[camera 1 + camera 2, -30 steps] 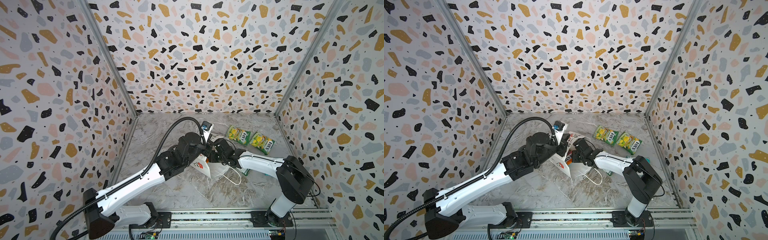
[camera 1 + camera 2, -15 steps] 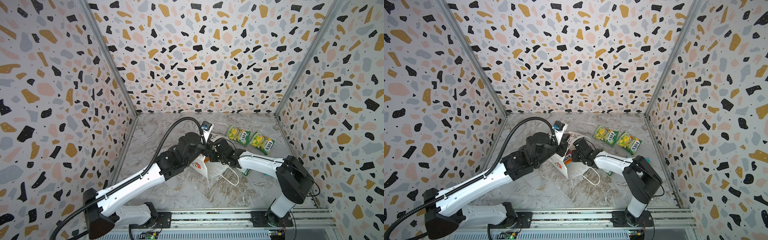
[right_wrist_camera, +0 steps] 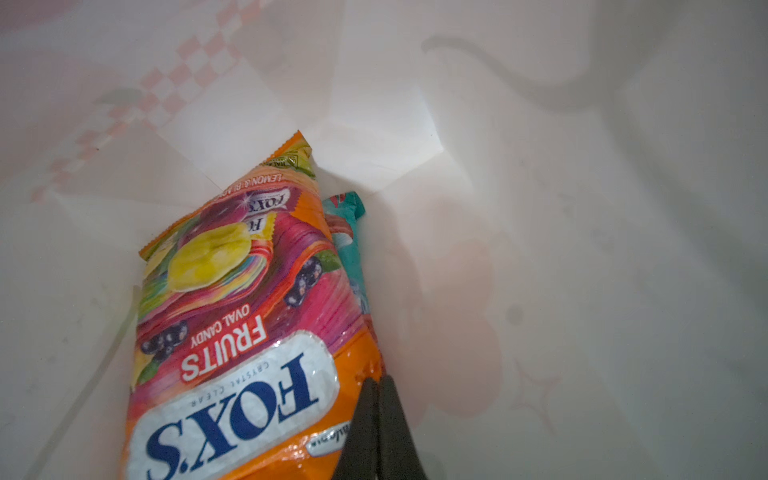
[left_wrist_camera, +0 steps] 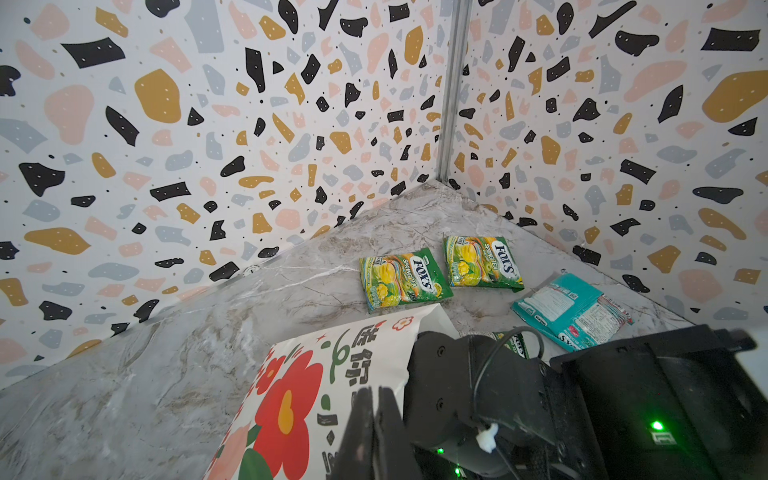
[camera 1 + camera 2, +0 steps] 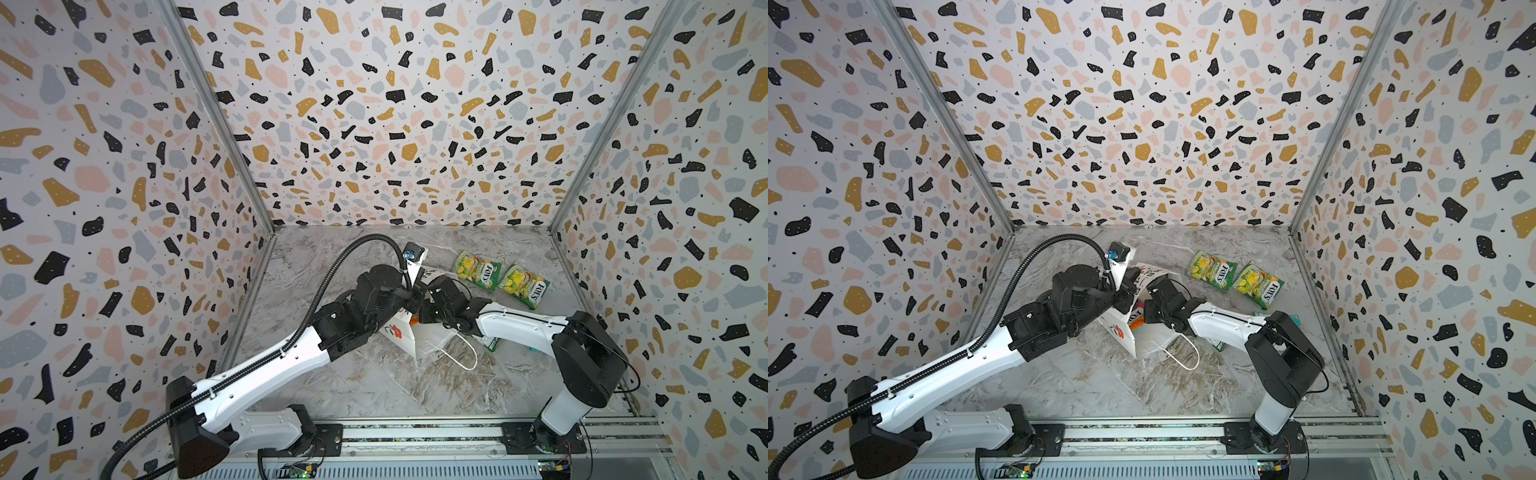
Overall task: Take the snacks out of the paper bag
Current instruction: 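Lower the open right gripper into the bag toward the orange fruits packet, then close the right gripper on the orange FOX'S fruits packet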
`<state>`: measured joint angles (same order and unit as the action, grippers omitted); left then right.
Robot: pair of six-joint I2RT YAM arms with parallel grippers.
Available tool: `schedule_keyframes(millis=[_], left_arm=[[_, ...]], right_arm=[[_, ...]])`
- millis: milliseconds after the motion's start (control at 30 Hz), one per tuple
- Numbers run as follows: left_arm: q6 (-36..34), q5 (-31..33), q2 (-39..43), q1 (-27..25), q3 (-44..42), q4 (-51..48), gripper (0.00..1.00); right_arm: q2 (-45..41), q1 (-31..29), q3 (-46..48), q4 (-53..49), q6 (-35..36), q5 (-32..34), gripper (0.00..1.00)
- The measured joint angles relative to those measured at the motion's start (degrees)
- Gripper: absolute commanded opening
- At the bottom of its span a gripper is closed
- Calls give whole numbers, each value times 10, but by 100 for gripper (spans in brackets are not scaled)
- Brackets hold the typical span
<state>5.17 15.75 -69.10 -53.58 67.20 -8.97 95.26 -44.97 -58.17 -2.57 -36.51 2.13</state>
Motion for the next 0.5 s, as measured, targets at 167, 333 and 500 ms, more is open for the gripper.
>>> schedule_keyframes(millis=[167,333,500], left_arm=[[0,2,0,0,0,0,0],[0,11,0,0,0,0,0],[0,22,0,0,0,0,0]], right_arm=[[-40,0,35,37,17,-24,0],[-87,0,61,73,34,-56,0],[-129,0,71,90,50,-77,0]])
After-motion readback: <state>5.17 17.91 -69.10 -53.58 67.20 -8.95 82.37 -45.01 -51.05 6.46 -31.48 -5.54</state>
